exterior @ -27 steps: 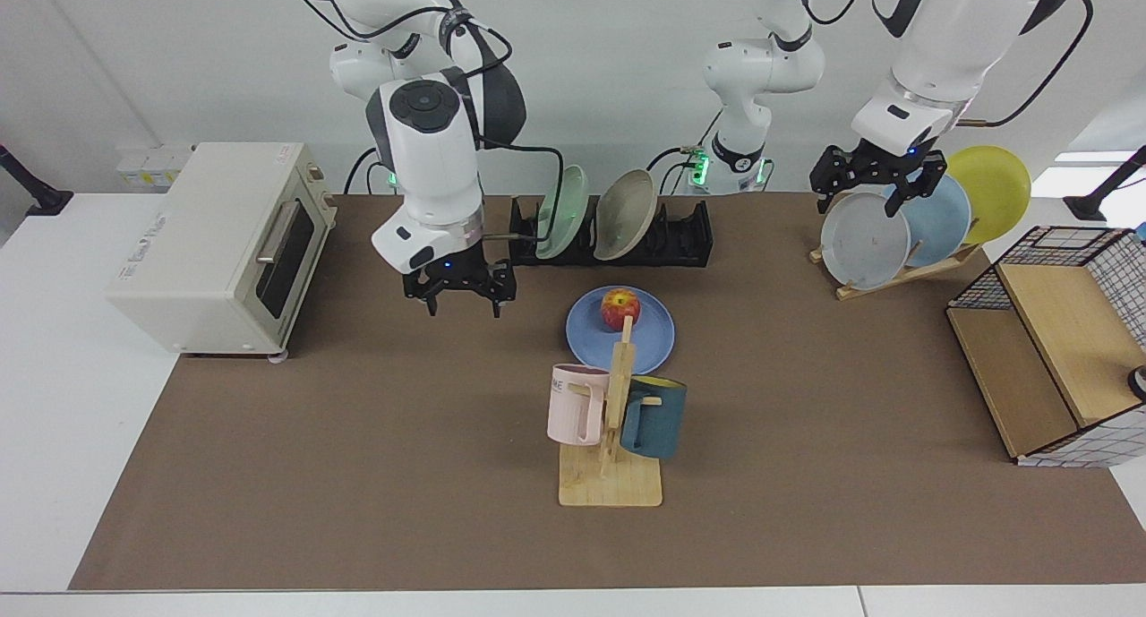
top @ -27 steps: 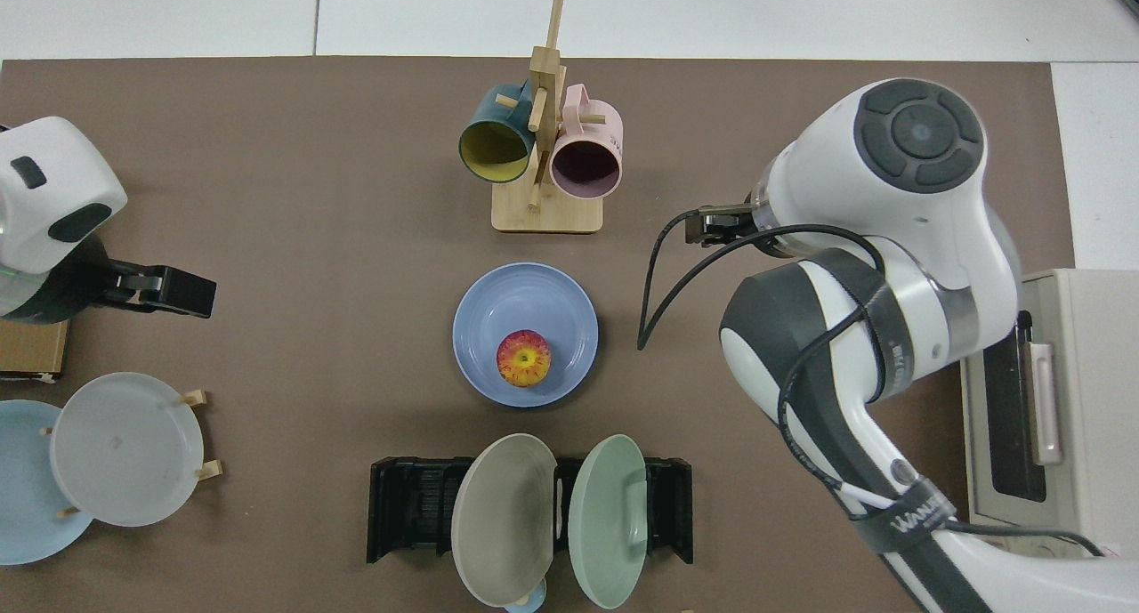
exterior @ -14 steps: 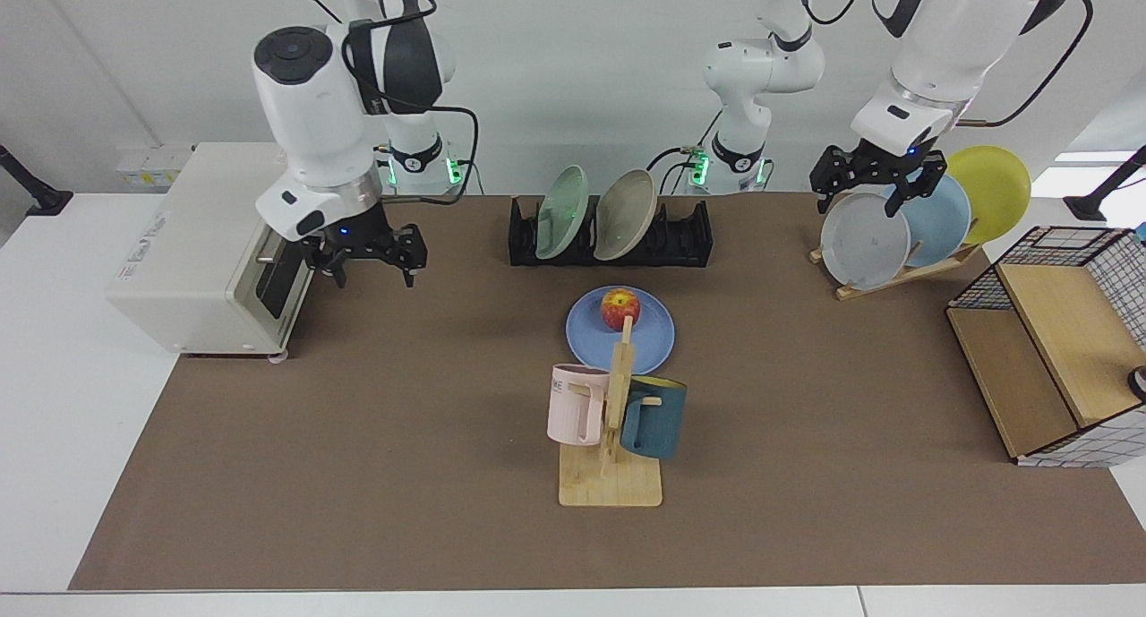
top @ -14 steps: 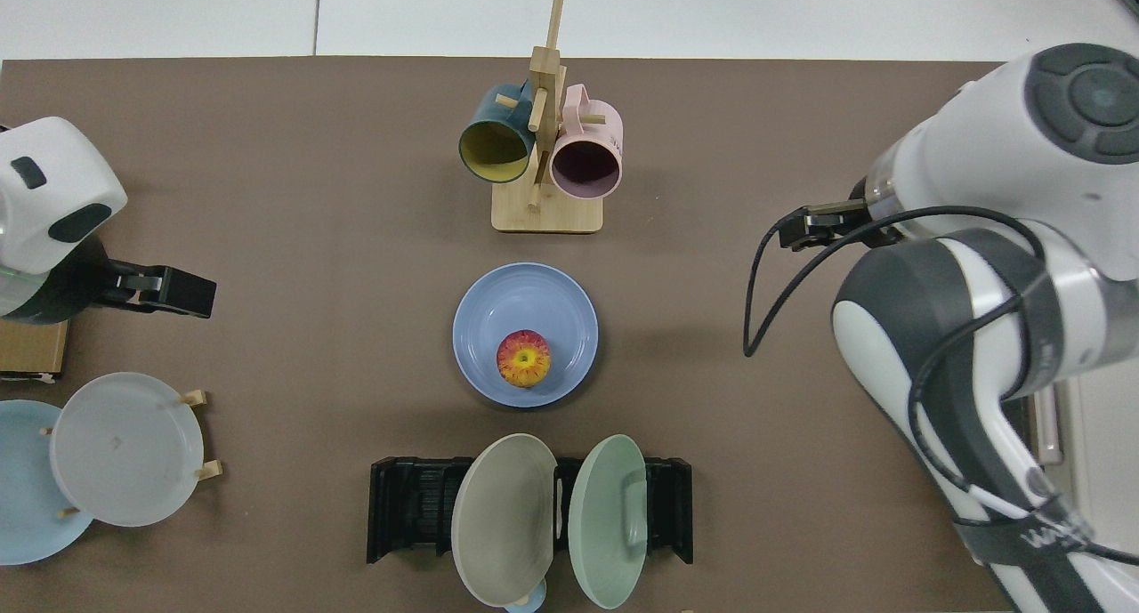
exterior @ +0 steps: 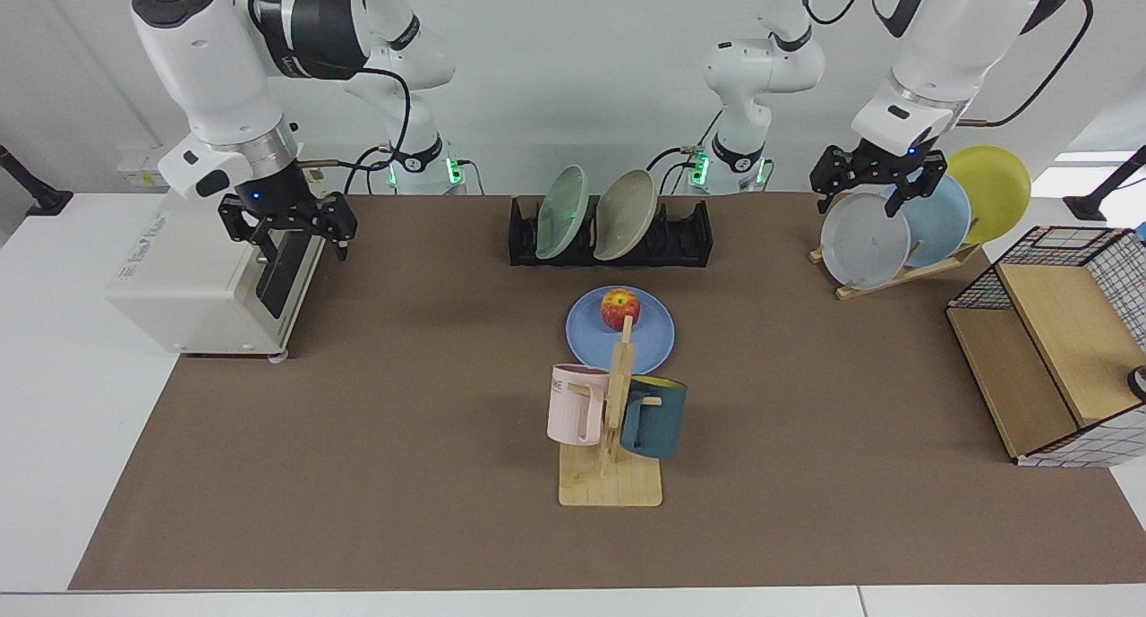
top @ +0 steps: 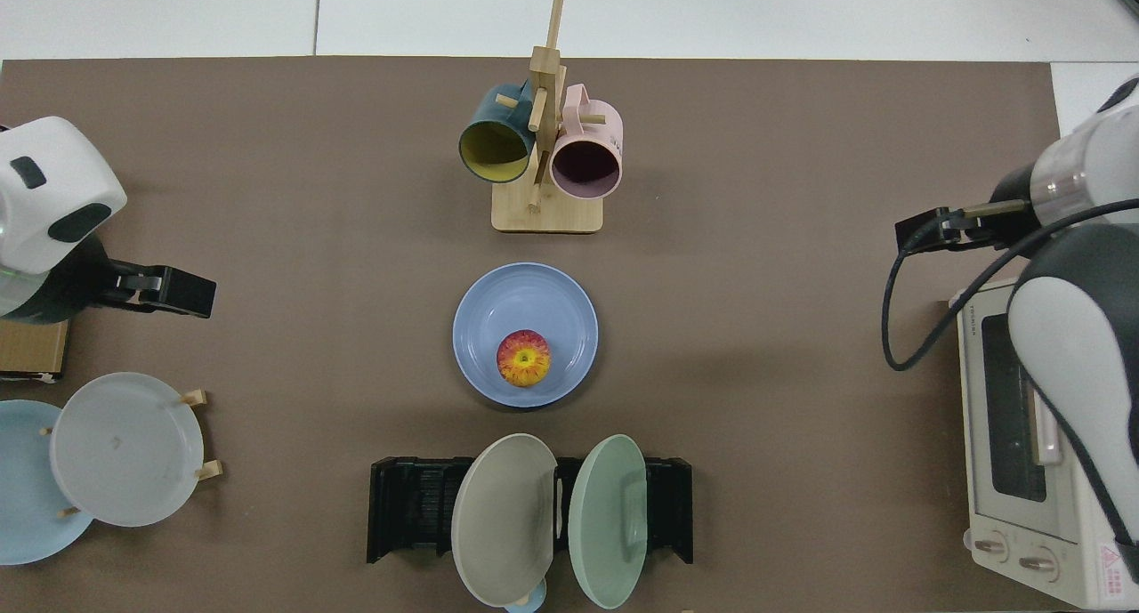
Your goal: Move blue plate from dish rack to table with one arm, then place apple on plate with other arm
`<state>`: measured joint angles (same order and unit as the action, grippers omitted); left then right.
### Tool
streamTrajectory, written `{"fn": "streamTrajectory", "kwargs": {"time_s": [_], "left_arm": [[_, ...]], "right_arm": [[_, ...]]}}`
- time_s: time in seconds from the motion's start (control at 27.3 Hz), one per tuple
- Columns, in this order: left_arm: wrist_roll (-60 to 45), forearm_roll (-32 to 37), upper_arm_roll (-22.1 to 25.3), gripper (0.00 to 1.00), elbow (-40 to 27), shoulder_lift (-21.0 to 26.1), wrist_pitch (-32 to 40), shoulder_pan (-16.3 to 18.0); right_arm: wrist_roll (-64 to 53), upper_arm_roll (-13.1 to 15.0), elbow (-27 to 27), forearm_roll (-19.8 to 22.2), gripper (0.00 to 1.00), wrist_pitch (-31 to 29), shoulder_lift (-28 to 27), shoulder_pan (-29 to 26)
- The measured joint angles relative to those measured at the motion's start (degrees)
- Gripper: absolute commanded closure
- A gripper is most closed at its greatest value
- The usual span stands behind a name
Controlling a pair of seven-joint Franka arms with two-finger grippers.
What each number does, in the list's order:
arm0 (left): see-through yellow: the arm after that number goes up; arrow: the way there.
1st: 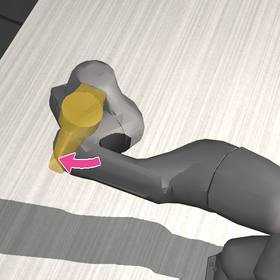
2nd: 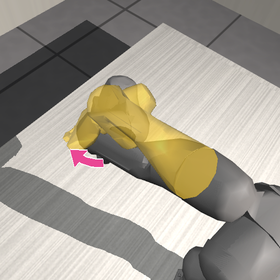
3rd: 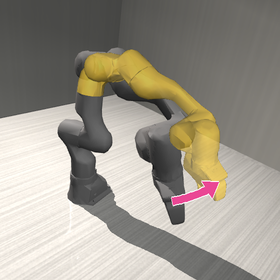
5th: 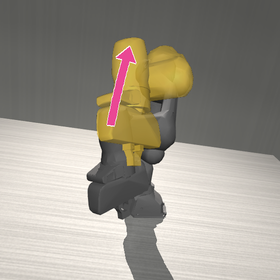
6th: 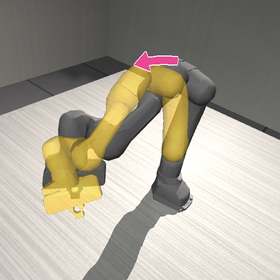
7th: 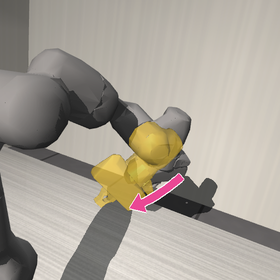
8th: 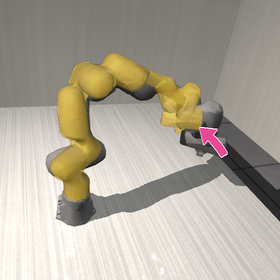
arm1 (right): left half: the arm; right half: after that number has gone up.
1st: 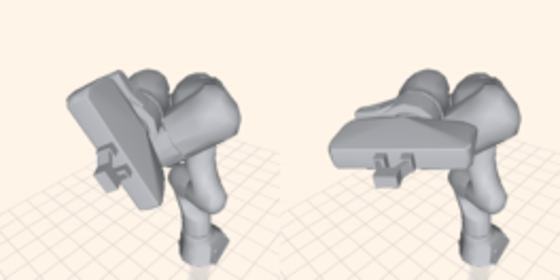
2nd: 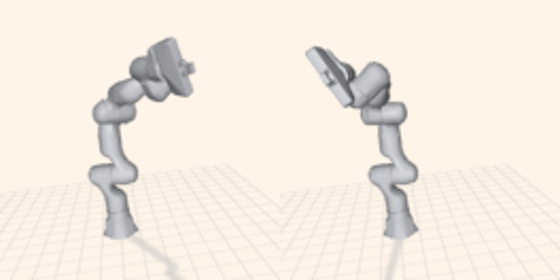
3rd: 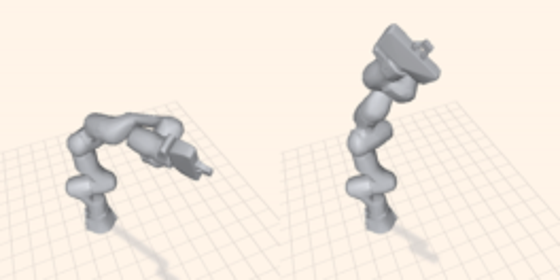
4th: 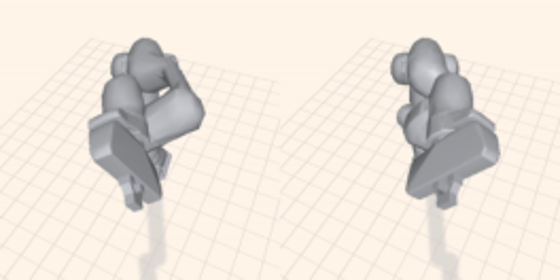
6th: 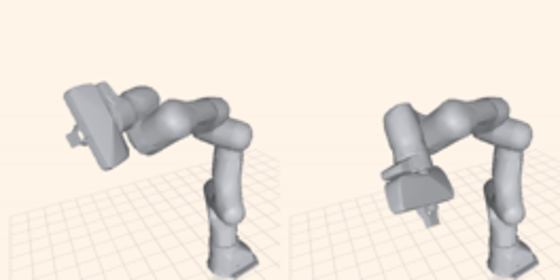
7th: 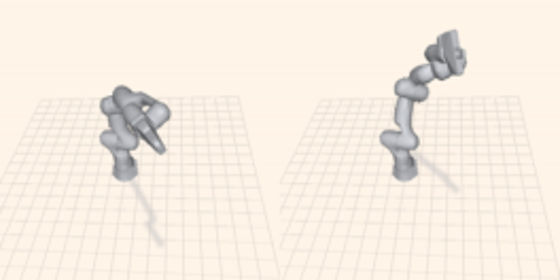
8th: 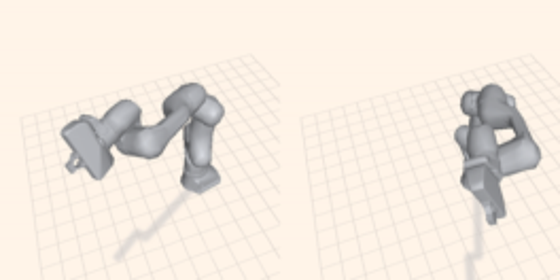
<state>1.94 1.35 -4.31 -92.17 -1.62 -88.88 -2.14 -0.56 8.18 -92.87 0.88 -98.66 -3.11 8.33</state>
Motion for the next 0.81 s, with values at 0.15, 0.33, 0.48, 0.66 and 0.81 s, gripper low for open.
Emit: {"fn": "streamTrajectory", "kwargs": {"time_s": [0.15, 0.33, 0.48, 0.66, 0.81], "left_arm": [[0.00, 0.00, 0.00, 0.00, 0.00, 0.00, 0.00, 0.01], [0.00, 0.00, 0.00, 0.00, 0.00, -0.01, 0.00, 0.01], [0.00, 0.00, 0.00, 0.00, 0.00, -0.01, 0.00, 0.01], [0.00, 0.00, 0.00, 0.00, 0.00, -0.05, 0.00, 0.02], [0.00, 0.00, 0.00, 0.00, 0.00, -0.08, 0.00, 0.02]], "right_arm": [[0.00, -0.88, 0.00, -0.16, 0.00, 0.06, 0.00, -1.30], [0.01, -3.52, 0.00, -0.21, 0.00, 0.19, 0.00, -3.72], [0.02, -4.54, 0.00, -0.23, 0.00, 0.29, 0.00, -4.52], [0.38, -4.83, -0.01, -0.28, 0.00, 1.15, 0.07, -4.56], [0.85, -5.06, -0.01, -0.29, 0.00, 2.07, 0.22, -4.56]]}}
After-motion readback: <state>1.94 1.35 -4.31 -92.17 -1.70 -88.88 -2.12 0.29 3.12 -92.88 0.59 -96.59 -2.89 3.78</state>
